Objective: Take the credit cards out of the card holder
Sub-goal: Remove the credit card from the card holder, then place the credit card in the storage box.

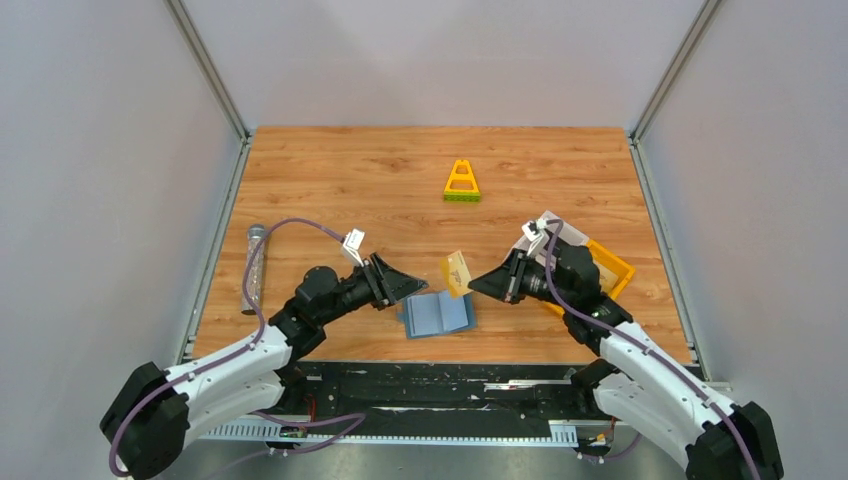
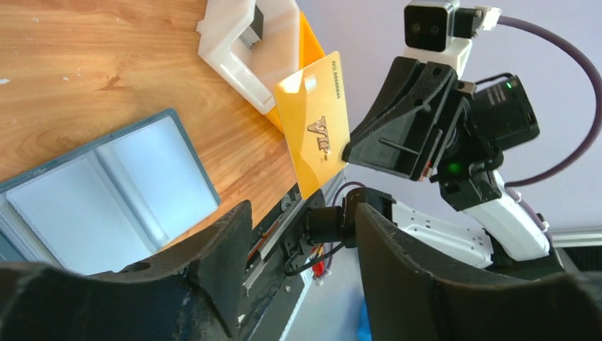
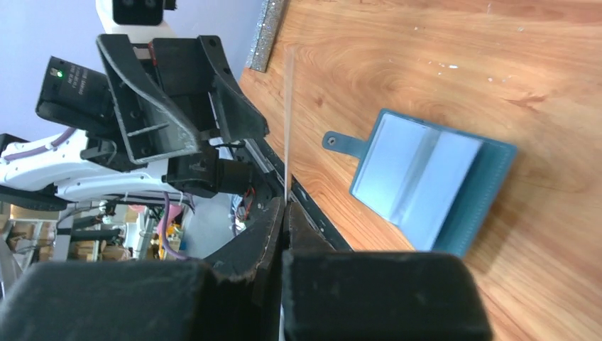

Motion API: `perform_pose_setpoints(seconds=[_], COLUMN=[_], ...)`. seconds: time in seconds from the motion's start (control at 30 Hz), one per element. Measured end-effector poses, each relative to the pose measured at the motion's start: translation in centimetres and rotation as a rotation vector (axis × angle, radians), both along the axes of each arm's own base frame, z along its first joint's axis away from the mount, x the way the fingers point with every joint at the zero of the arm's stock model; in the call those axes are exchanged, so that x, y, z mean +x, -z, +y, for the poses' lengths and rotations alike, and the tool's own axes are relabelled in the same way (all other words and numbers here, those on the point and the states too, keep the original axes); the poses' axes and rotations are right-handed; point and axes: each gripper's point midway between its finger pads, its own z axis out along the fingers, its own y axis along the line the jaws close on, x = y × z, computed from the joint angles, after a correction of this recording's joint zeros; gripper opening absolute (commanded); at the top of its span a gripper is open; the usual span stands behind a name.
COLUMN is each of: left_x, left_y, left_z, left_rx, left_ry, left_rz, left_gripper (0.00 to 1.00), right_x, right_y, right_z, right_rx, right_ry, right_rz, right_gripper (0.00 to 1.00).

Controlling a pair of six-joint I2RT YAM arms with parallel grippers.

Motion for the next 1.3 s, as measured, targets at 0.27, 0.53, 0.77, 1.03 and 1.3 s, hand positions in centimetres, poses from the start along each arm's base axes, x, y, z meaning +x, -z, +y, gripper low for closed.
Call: perform_pose_setpoints(seconds=[0.27, 0.53, 0.77, 1.03, 1.3], left_x=[-0.3, -1.0, -2.3, -2.4, -0.9], left_y=[-3.0, -2.7, -1.0, -1.8, -2.1], left_z=[-0.6, -2.6, -3.4, -3.9, -3.6], left_rx=[0.076, 0.159, 0.179, 0.134, 0.072], left_ry=[0.077, 0.252, 0.379, 0.404, 0.267], left_rz=[-0.143, -0.207, -0.182, -0.195, -0.141], left_gripper=[0.73, 0.63, 0.08, 0.0, 0.0], right_x=[-2.8, -5.1, -5.6, -3.7, -2.2], right_y=[-1.1, -1.2, -0.9, -0.4, -1.9], right_z=[-0.9, -0.6, -0.6, -0.9, -1.4], right_rx=[-0.024, -0.005, -0.004, -0.044, -0.007], right_ry=[-0.207, -0.364, -0.392, -0.259, -0.113], right_rz=[-0.038, -0.018, 0.014, 0.031, 0.003], right_gripper=[0.0, 0.0, 0.08, 0.36, 0.39])
